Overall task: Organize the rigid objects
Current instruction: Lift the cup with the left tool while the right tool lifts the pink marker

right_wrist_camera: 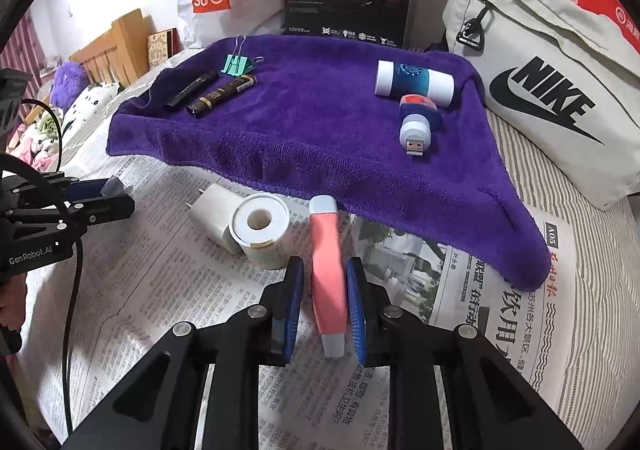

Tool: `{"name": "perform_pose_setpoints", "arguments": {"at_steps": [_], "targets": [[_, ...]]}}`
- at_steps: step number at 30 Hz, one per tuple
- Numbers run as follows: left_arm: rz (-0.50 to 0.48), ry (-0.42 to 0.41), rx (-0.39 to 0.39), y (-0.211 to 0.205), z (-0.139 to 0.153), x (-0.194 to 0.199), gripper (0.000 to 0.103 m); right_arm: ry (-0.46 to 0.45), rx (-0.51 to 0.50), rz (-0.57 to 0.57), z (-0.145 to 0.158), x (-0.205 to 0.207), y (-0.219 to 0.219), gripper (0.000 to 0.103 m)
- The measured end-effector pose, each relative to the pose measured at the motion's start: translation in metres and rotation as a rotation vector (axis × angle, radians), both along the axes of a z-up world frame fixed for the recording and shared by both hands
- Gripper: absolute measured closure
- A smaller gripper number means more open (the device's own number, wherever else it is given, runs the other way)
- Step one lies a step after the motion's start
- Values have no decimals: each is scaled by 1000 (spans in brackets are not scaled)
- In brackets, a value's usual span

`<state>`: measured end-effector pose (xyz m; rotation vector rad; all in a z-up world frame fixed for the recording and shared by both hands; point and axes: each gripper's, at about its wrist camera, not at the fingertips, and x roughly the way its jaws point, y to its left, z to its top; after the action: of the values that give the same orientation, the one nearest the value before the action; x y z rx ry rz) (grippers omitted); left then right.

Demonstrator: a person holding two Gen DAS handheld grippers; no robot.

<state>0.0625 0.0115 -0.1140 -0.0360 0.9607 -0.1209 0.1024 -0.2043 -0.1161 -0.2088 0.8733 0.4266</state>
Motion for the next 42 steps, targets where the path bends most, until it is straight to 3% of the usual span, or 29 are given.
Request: {"name": "perform_pose_setpoints", "arguments": {"at_steps": [7,13,23,33,42], "targets": [[-2,-30,15,-1,-1,-4,75,-26,32,-17,-1,-3,-3,81],[-8,-16,21,0,1,-5,75,29,73,-34,3,-2,-10,86],[-27,-9,56,-4,1,-5,75,-8,0,-10,0,0,2,85],[-34,-24,-23,13,16,-11,75,34,79,-23,15,-11,-26,86],[-46,-41,-26,20,34,-5,75,5,106,-27,38,-6,-30,86]]}}
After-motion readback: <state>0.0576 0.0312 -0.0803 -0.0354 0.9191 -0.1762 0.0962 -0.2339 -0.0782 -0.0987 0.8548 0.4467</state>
